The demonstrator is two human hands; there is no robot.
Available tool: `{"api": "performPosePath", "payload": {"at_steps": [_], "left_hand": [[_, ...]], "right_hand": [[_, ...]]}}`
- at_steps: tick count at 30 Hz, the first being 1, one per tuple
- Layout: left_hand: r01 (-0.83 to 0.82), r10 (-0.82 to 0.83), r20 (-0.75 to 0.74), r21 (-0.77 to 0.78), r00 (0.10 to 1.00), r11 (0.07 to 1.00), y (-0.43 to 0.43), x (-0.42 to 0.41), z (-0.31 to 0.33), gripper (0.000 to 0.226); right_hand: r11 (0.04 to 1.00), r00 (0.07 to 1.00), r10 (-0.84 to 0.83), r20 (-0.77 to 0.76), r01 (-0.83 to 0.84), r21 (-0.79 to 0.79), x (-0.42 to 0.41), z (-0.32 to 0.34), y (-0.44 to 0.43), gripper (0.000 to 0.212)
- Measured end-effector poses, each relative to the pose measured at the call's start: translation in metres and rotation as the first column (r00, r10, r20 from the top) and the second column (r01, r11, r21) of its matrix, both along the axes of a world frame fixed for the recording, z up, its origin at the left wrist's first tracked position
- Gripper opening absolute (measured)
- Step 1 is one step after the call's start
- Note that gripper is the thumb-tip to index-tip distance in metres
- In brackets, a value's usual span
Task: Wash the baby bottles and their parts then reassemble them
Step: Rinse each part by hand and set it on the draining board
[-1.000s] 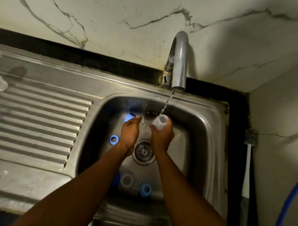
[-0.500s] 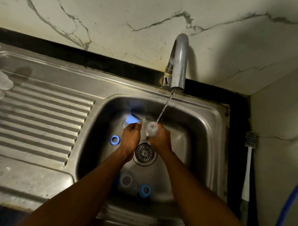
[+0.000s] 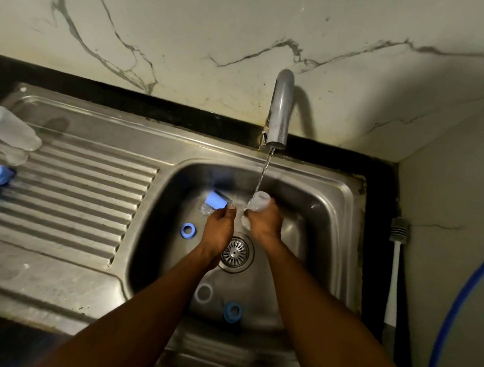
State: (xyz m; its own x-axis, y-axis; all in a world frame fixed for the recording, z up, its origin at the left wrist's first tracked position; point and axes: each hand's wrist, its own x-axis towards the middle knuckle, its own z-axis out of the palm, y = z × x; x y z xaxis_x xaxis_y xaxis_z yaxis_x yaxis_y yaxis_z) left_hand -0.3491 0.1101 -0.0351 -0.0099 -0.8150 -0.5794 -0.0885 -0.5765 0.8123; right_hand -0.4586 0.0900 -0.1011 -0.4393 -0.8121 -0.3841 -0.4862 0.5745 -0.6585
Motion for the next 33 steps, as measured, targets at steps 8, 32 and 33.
{"api": "performPosePath", "payload": {"at_steps": [8,32,33], "left_hand": [[-0.009,0.010,0.020,-0.038,1.000,0.999,0.004,0.006,0.014,0.025],[-0.002,0.005,0.041,-0.081,0.999,0.997,0.014,0.020,0.014,0.029],[0.004,-0.002,0.039,-0.062,0.999,0.998,0.016,0.019,0.014,0.029]], "right_hand": [[0.934,0.994,-0.090,0.062,0.106,-0.342,-0.003,0.030,0.002,0.058],[0.976,0.977,-0.149,0.152,0.170,-0.135,0.011,0.007,0.014,0.060],[0.990,0.983,-0.110,0.150,0.123,-0.076,0.008,0.005,0.013,0.061]]}}
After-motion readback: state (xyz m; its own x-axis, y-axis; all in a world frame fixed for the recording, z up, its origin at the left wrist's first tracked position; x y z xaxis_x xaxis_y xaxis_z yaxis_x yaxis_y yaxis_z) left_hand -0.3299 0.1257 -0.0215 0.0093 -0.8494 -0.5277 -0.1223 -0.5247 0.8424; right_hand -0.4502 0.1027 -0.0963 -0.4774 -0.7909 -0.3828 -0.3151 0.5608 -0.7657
